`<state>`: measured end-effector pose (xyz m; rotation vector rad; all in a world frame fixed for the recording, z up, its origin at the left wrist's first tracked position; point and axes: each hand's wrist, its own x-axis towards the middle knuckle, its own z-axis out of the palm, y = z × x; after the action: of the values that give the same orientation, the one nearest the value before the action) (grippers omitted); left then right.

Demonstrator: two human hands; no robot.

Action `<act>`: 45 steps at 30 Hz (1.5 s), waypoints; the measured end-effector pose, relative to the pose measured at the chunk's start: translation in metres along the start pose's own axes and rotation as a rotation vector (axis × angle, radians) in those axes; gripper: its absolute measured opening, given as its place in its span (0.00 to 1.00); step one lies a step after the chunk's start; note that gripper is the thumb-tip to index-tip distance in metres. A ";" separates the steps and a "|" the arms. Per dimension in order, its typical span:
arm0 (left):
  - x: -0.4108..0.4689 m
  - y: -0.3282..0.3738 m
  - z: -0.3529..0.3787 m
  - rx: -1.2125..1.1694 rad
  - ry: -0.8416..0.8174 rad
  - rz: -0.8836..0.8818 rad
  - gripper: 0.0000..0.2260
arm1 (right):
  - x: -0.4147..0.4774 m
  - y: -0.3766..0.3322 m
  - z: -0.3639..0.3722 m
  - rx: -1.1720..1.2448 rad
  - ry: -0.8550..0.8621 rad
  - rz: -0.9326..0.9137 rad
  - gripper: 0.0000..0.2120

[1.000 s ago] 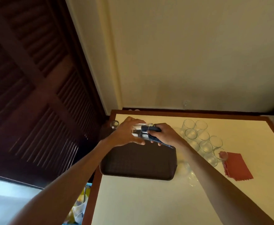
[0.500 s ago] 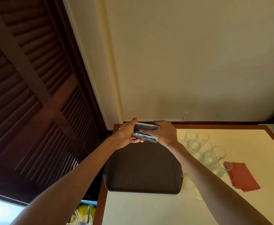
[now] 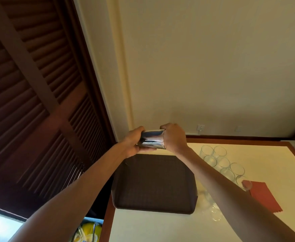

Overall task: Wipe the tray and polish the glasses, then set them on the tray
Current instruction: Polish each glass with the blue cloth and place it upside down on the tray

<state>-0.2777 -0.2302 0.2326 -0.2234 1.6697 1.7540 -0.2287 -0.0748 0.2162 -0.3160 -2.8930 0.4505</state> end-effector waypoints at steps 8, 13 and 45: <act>0.003 -0.003 -0.006 0.161 0.051 0.230 0.09 | 0.004 0.005 0.021 0.591 -0.297 0.293 0.21; -0.005 -0.004 -0.010 -0.059 -0.134 0.094 0.17 | 0.006 0.008 0.006 0.025 0.103 -0.131 0.02; -0.018 0.001 -0.018 0.060 -0.169 0.397 0.17 | 0.001 -0.008 0.001 0.204 0.116 -0.107 0.12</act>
<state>-0.2713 -0.2532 0.2409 0.2961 1.7217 1.9393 -0.2314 -0.0823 0.2182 -0.1496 -2.7061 0.6783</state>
